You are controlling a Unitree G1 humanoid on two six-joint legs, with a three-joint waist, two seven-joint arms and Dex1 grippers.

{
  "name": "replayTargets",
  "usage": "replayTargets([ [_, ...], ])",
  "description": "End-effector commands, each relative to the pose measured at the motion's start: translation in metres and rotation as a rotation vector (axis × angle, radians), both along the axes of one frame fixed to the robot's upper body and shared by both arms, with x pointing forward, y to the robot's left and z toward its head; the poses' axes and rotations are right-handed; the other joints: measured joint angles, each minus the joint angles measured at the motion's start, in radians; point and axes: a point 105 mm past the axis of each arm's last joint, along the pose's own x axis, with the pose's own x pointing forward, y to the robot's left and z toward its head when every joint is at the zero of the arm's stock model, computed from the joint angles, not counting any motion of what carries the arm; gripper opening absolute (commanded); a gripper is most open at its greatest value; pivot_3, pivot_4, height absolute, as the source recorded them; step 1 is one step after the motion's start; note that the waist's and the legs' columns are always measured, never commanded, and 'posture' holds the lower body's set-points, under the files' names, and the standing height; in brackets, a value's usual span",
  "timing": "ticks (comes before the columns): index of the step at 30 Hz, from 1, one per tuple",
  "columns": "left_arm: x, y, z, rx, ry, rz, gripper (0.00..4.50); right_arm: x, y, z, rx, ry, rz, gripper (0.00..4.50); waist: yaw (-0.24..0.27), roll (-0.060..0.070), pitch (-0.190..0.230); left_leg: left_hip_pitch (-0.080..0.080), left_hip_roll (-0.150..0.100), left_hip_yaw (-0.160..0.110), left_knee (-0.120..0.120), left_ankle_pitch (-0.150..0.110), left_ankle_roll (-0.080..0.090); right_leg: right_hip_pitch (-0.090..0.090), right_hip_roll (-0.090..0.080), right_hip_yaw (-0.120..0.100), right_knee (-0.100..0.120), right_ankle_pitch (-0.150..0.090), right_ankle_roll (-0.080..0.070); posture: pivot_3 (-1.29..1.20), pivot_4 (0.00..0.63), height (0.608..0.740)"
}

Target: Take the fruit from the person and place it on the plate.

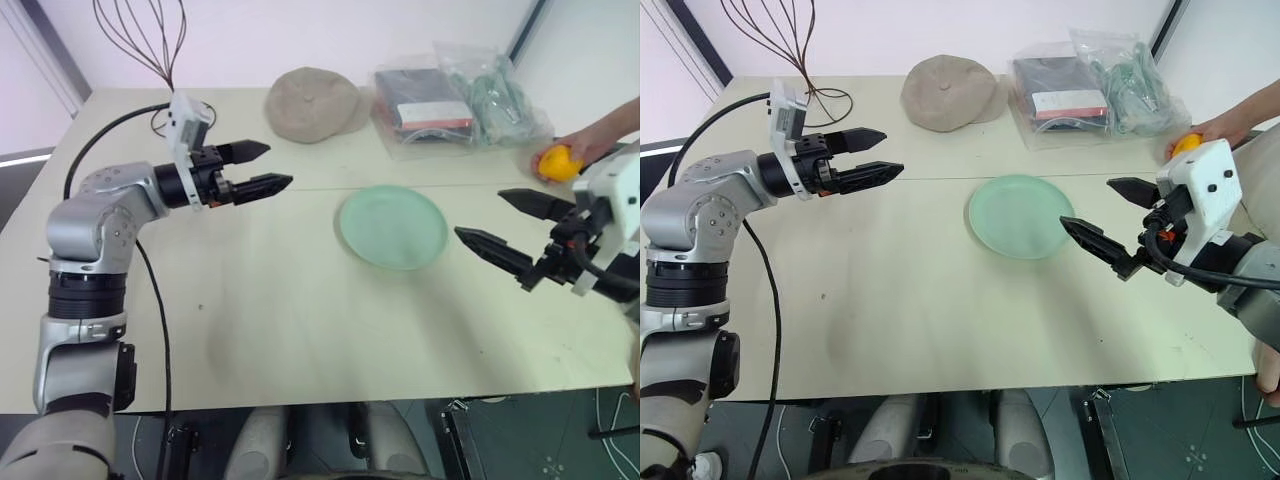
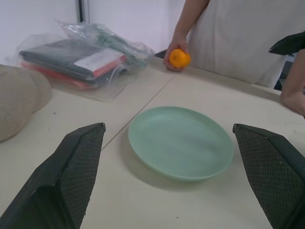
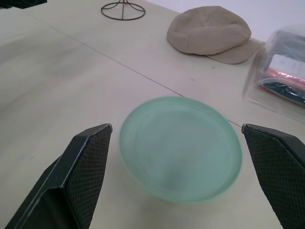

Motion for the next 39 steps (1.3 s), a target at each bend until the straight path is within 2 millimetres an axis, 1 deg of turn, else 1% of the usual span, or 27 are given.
replayTargets([
  [1, -0.0066, -0.0002, 0.0127, -0.011, -0.061, -0.011, 4.50, -0.0020, -0.0034, 0.0089, -0.019, -0.040, -0.011, 4.45, 0.000, 0.000, 0.000, 0.000, 0.000, 0.000, 0.000, 0.000, 0.000, 0.000, 0.000, 0.000, 0.000, 0.000, 0.000, 0.00, 0.150, 0.740],
  [9, -0.0066, 0.0002, 0.0153, -0.036, -0.053, 0.004, 4.50, 0.0009, -0.0037, 0.0068, -0.019, -0.034, -0.006, 4.45, 0.000, 0.000, 0.000, 0.000, 0.000, 0.000, 0.000, 0.000, 0.000, 0.000, 0.000, 0.000, 0.000, 0.000, 0.000, 0.00, 0.150, 0.740],
  [20, -0.0089, -0.0009, 0.0129, -0.034, -0.056, 0.004, 4.50, 0.0030, -0.0008, 0.0077, -0.020, -0.040, 0.008, 4.45, 0.000, 0.000, 0.000, 0.000, 0.000, 0.000, 0.000, 0.000, 0.000, 0.000, 0.000, 0.000, 0.000, 0.000, 0.000, 0.00, 0.150, 0.740],
  [39, -0.0085, -0.0046, 0.0127, -0.032, -0.050, -0.019, 4.50, -0.0021, 0.0014, 0.0054, -0.011, -0.034, -0.004, 4.45, 0.000, 0.000, 0.000, 0.000, 0.000, 0.000, 0.000, 0.000, 0.000, 0.000, 0.000, 0.000, 0.000, -0.001, -0.002, 0.00, 0.150, 0.740],
])
